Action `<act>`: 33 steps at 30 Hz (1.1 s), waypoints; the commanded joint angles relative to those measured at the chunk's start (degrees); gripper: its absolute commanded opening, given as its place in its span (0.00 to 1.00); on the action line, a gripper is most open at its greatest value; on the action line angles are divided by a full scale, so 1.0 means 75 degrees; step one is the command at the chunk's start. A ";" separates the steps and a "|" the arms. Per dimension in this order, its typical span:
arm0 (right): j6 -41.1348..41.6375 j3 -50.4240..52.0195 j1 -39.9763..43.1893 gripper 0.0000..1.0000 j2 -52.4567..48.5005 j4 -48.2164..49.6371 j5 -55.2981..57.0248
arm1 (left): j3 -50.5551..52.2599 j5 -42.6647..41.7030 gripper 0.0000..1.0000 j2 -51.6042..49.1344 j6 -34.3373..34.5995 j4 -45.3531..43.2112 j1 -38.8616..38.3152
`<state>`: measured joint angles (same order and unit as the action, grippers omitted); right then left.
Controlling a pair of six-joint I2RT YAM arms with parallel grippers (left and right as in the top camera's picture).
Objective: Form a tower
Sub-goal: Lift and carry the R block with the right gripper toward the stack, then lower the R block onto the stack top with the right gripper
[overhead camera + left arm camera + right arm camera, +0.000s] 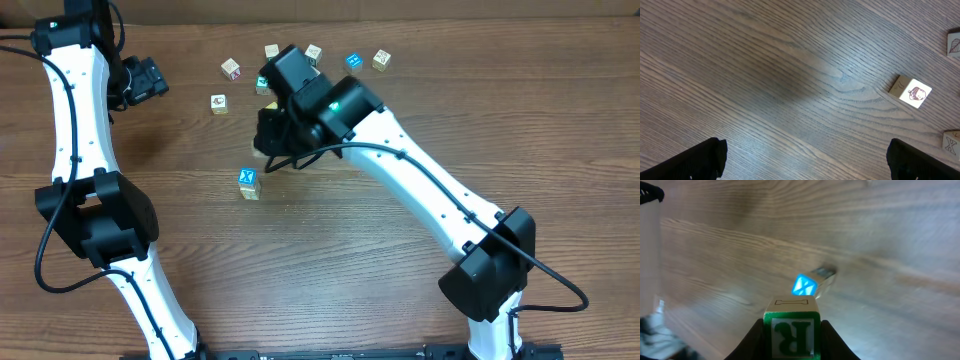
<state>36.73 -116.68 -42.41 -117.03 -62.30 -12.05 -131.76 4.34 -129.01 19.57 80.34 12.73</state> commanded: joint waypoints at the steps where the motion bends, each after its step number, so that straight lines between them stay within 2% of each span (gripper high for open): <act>1: 0.1335 -0.0085 -0.0213 0.05 0.0274 0.0312 0.0122 | -0.0093 0.0015 1.00 0.0047 0.0079 0.0000 -0.0102; 7: 0.2116 0.0143 -0.0755 0.04 0.0265 0.0484 0.2084 | -0.0093 0.0017 1.00 0.0047 0.0079 0.0000 -0.0099; 13: 0.2139 0.0163 -0.1440 0.04 0.0026 0.0574 0.3555 | -0.0093 0.0017 1.00 0.0047 0.0079 0.0000 -0.0099; 24: 0.2130 0.0163 -0.1801 0.04 -0.0810 0.0612 0.4033 | -0.0093 0.0015 1.00 0.0047 0.0079 0.0000 -0.0099; 33: 0.2075 0.0163 -0.1801 0.04 -0.0935 0.0629 0.4033 | -0.0093 0.0015 1.00 0.0047 0.0079 0.0000 -0.0099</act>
<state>52.29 -115.63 -56.18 -124.25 -57.89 16.95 -131.76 4.34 -129.01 19.57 80.34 12.73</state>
